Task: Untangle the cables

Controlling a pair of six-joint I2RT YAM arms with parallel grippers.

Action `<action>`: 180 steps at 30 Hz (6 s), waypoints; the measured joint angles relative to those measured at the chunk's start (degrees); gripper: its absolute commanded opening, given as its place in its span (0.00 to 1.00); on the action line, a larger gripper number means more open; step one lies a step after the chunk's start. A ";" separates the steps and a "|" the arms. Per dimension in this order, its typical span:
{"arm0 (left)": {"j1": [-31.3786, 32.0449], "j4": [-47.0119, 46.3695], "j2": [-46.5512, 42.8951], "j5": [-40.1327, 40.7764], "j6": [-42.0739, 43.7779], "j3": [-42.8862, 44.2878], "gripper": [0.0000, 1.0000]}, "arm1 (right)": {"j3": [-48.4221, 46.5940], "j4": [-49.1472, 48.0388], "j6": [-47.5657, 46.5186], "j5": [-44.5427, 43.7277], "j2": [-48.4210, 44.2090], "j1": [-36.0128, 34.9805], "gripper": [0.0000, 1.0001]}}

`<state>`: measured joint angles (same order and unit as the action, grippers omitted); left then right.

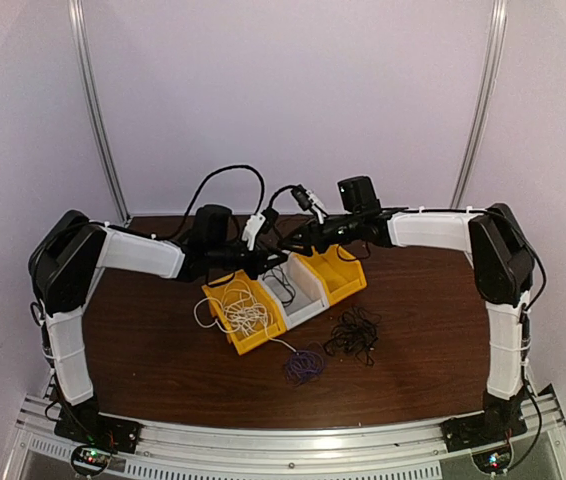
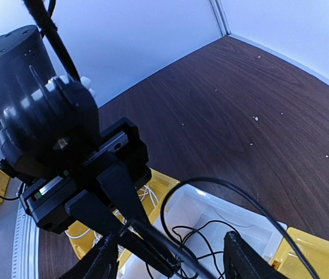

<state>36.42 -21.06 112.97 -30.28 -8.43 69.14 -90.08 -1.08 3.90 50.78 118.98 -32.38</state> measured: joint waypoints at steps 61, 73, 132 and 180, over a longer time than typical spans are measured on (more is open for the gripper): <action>-0.61 7.85 -43.65 23.08 -2.08 -20.44 0.71 | -13.16 28.96 -11.37 -28.55 12.02 -8.76 0.04; -0.61 7.98 -44.68 24.65 -2.21 -21.16 0.74 | -12.83 34.32 -13.94 -38.93 9.70 -10.86 0.37; -4.20 18.97 -45.97 35.36 -0.50 -20.74 0.79 | 4.22 21.84 -17.14 -31.15 -3.02 -22.03 0.00; -4.24 -3.34 -47.23 22.05 -30.56 -54.12 0.64 | 2.75 19.08 -20.02 -36.06 -9.33 -20.94 0.40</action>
<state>32.18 -24.40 65.73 -8.23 -38.98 15.03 -87.33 18.00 -16.12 14.72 109.65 -53.32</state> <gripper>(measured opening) 0.714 0.398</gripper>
